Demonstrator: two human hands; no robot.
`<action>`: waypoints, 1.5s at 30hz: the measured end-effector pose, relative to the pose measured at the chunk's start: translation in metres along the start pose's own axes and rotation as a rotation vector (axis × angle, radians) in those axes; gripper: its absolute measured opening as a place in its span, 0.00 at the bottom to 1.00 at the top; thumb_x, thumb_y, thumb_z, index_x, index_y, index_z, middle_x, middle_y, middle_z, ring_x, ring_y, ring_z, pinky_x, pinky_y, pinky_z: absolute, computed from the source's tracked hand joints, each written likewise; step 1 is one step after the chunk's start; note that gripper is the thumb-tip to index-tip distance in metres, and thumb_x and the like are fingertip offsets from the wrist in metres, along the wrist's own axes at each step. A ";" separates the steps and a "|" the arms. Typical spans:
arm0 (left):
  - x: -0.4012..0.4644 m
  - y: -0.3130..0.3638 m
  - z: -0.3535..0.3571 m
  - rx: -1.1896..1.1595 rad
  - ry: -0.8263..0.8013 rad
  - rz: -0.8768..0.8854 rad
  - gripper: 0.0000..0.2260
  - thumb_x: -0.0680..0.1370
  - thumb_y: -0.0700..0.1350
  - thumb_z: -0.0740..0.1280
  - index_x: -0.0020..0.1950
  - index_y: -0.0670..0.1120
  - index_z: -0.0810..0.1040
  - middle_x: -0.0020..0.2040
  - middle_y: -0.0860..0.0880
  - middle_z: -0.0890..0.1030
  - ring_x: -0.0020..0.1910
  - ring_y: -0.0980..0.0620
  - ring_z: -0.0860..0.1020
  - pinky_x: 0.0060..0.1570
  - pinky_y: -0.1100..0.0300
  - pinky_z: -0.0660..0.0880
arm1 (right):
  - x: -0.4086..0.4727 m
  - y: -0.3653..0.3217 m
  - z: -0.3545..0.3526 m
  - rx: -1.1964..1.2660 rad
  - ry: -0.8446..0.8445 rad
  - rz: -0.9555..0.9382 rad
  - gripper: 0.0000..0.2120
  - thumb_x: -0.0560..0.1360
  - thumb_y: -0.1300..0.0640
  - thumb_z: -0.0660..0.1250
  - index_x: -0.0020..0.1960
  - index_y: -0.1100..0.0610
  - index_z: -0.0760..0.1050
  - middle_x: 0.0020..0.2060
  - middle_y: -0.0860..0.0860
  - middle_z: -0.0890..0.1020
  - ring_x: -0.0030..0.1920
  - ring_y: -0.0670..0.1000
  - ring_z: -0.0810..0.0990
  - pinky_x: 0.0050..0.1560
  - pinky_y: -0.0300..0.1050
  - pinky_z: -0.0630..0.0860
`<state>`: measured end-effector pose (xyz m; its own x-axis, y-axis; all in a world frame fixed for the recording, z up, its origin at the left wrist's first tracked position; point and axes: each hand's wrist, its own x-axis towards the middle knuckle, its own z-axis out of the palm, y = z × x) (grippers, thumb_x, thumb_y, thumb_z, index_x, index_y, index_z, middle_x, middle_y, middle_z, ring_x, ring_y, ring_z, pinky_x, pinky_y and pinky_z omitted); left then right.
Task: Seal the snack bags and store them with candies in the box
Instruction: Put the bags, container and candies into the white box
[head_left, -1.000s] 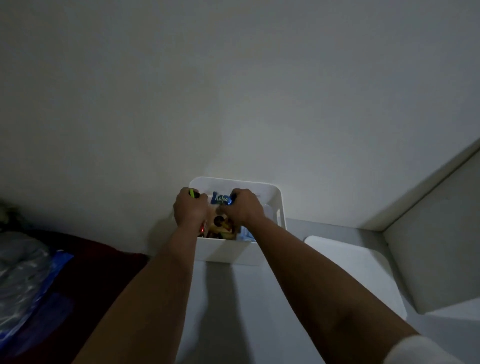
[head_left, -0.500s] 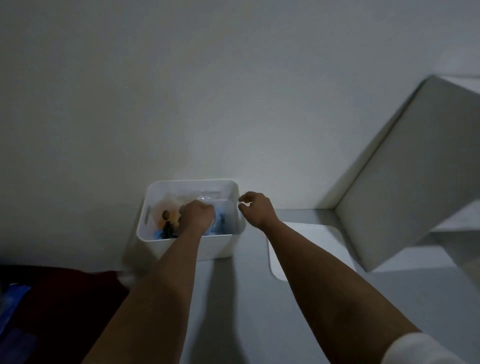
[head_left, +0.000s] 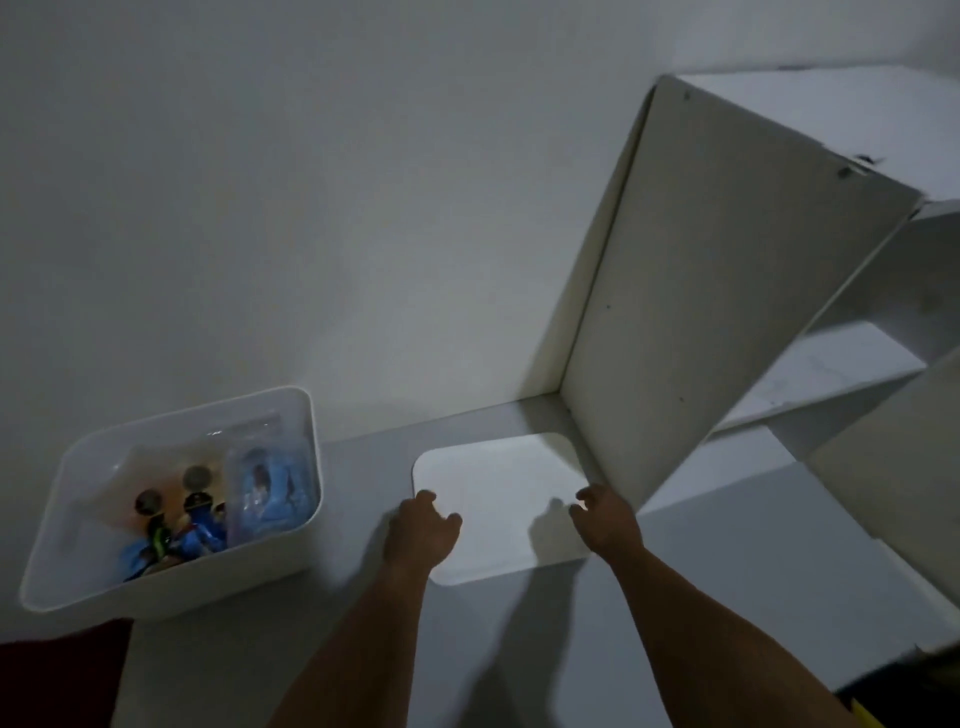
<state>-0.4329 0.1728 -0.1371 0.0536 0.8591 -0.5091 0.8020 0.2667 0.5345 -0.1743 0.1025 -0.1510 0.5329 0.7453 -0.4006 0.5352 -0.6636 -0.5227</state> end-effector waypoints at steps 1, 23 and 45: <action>0.003 -0.002 0.010 0.009 0.000 -0.042 0.30 0.75 0.56 0.70 0.75 0.48 0.69 0.71 0.42 0.74 0.70 0.41 0.74 0.68 0.51 0.71 | 0.008 0.012 0.001 0.017 -0.010 0.028 0.18 0.77 0.54 0.69 0.66 0.57 0.78 0.63 0.57 0.82 0.63 0.57 0.80 0.62 0.45 0.73; 0.025 0.017 0.025 -0.461 0.354 -0.274 0.19 0.73 0.52 0.66 0.59 0.44 0.82 0.51 0.45 0.83 0.46 0.44 0.81 0.45 0.56 0.78 | 0.074 0.000 0.004 0.278 0.033 0.283 0.23 0.76 0.48 0.69 0.60 0.66 0.80 0.57 0.63 0.83 0.60 0.64 0.81 0.61 0.55 0.76; -0.034 -0.190 -0.286 -0.467 0.773 -0.097 0.19 0.75 0.51 0.61 0.60 0.46 0.83 0.54 0.41 0.85 0.53 0.37 0.81 0.54 0.51 0.78 | -0.099 -0.302 0.139 0.399 0.083 -0.213 0.13 0.76 0.55 0.67 0.56 0.60 0.84 0.50 0.59 0.86 0.53 0.61 0.84 0.56 0.48 0.78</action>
<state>-0.7577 0.2178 -0.0283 -0.5509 0.8323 -0.0619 0.4504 0.3589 0.8175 -0.4796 0.2374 -0.0579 0.4977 0.8440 -0.2002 0.3526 -0.4077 -0.8423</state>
